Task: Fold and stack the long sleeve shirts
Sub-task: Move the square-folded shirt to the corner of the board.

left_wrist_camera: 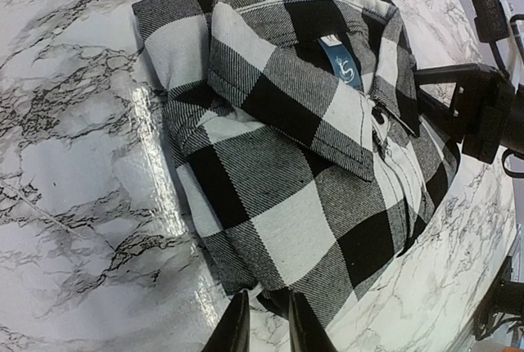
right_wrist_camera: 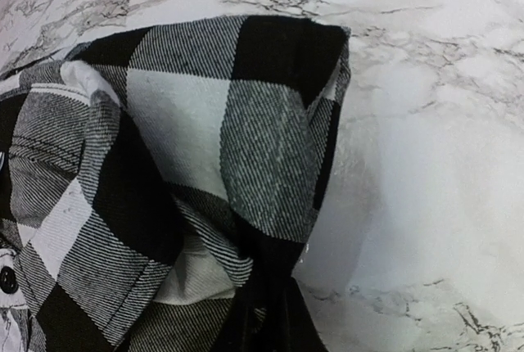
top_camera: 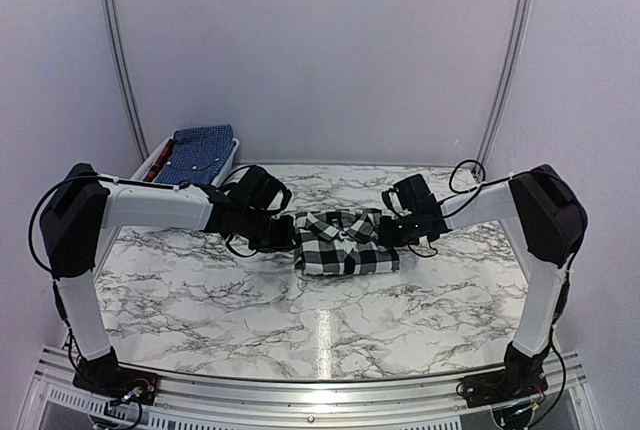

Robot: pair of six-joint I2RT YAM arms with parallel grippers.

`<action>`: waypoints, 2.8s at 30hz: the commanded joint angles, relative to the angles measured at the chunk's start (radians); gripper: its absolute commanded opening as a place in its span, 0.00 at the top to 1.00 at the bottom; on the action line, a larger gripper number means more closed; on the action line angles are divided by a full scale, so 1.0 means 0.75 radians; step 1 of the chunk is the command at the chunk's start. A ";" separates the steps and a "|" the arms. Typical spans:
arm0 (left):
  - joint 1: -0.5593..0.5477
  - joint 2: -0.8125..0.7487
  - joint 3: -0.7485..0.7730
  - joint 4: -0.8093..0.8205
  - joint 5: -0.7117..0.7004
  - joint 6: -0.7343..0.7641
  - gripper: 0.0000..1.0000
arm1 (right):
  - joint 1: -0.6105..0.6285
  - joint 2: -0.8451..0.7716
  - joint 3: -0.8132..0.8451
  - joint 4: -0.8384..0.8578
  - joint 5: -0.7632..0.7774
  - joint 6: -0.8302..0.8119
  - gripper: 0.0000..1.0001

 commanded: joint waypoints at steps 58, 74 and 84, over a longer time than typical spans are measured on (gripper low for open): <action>0.142 0.109 0.276 -0.201 0.039 0.116 0.82 | -0.749 0.703 1.197 -0.302 0.482 -0.736 0.86; 0.148 0.121 0.324 -0.200 0.031 0.131 0.82 | -0.672 0.467 0.908 -0.060 0.734 -0.692 0.04; 0.158 0.054 0.299 -0.181 -0.014 0.143 0.78 | -0.442 0.097 0.452 0.197 0.782 -0.583 0.01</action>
